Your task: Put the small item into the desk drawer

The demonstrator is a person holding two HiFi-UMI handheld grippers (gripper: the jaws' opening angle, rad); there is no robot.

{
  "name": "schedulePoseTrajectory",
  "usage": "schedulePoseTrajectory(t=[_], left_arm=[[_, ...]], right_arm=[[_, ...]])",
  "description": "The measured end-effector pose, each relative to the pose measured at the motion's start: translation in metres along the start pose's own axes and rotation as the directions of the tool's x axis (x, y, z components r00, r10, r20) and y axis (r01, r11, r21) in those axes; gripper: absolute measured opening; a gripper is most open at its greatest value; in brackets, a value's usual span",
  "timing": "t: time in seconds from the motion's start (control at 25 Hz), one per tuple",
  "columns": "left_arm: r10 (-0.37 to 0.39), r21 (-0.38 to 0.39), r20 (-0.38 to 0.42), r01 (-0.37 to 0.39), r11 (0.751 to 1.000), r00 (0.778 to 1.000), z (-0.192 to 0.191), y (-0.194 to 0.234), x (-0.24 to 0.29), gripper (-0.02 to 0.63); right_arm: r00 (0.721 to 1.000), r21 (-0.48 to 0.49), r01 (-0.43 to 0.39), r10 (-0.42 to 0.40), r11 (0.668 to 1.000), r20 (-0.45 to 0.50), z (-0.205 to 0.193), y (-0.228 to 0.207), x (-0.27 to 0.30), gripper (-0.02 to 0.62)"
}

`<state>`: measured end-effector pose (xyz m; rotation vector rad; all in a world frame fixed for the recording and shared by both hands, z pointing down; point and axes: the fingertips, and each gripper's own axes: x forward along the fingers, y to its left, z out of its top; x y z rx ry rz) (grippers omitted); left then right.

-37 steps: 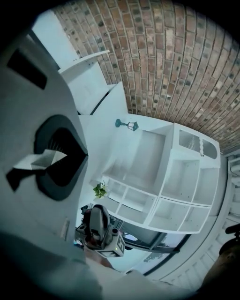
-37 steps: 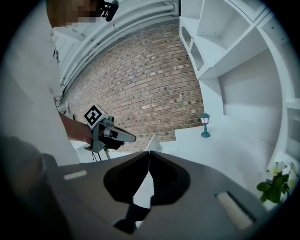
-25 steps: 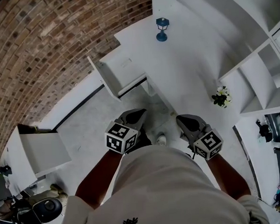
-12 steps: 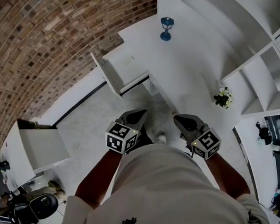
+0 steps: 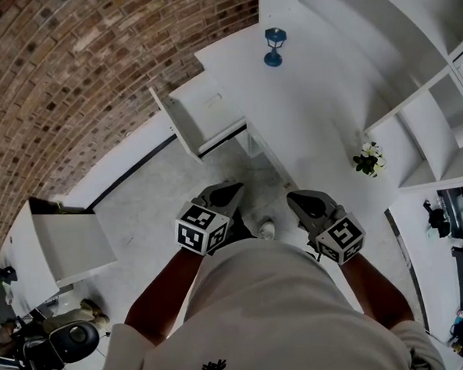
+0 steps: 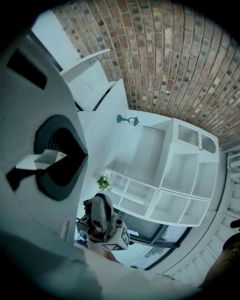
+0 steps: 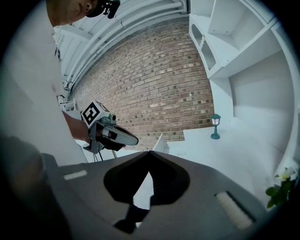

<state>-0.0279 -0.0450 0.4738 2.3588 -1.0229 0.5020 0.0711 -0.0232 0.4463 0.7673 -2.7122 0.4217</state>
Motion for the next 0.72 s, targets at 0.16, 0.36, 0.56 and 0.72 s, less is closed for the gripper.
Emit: schedulePoseTrajectory(t=[0.16, 0.36, 0.56, 0.72], left_arm=[[0.003, 0.002, -0.005, -0.003, 1.000, 1.000, -0.001, 0.000, 0.002, 0.008], [0.003, 0.004, -0.015, -0.003, 1.000, 1.000, -0.006, -0.001, 0.003, 0.008], [0.005, 0.001, -0.019, -0.005, 1.000, 1.000, -0.006, 0.000, 0.008, 0.009], [0.007, 0.000, -0.021, -0.007, 1.000, 1.000, -0.006, 0.001, 0.011, 0.008]], right_arm=[[1.000, -0.002, -0.002, 0.002, 1.000, 0.002, 0.000, -0.003, -0.001, 0.012], [1.000, 0.000, -0.002, 0.002, 1.000, -0.001, -0.005, -0.001, -0.003, 0.012], [1.000, 0.003, -0.011, 0.011, 1.000, -0.009, -0.008, -0.005, -0.002, 0.012], [1.000, -0.004, -0.018, 0.018, 1.000, -0.003, -0.007, -0.009, 0.000, 0.012]])
